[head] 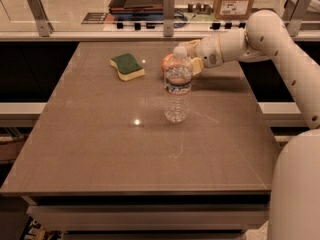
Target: Pick apple
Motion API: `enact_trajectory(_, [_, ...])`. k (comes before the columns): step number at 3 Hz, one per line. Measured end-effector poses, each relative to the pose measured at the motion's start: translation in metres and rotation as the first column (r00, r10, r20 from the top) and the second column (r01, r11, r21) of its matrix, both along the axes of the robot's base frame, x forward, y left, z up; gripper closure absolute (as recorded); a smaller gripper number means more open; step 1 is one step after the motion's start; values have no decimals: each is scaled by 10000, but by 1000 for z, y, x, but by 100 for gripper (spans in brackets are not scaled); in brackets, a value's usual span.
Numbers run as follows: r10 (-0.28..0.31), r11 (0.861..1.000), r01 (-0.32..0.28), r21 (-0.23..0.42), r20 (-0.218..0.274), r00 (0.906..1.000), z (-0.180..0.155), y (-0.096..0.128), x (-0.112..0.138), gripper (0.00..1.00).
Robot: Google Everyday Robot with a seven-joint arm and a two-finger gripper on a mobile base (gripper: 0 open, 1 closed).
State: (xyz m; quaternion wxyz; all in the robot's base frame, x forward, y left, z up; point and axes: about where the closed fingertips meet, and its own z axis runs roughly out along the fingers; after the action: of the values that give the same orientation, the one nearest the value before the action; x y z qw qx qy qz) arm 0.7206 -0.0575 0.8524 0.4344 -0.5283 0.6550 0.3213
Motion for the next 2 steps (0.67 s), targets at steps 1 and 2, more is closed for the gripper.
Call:
enact_trajectory(1, [180,9997,-179,155,-66,9998,-4,10,-3,0])
enact_trajectory(2, [242,9997,-240,97,-162,9996,-11,15,-1,18])
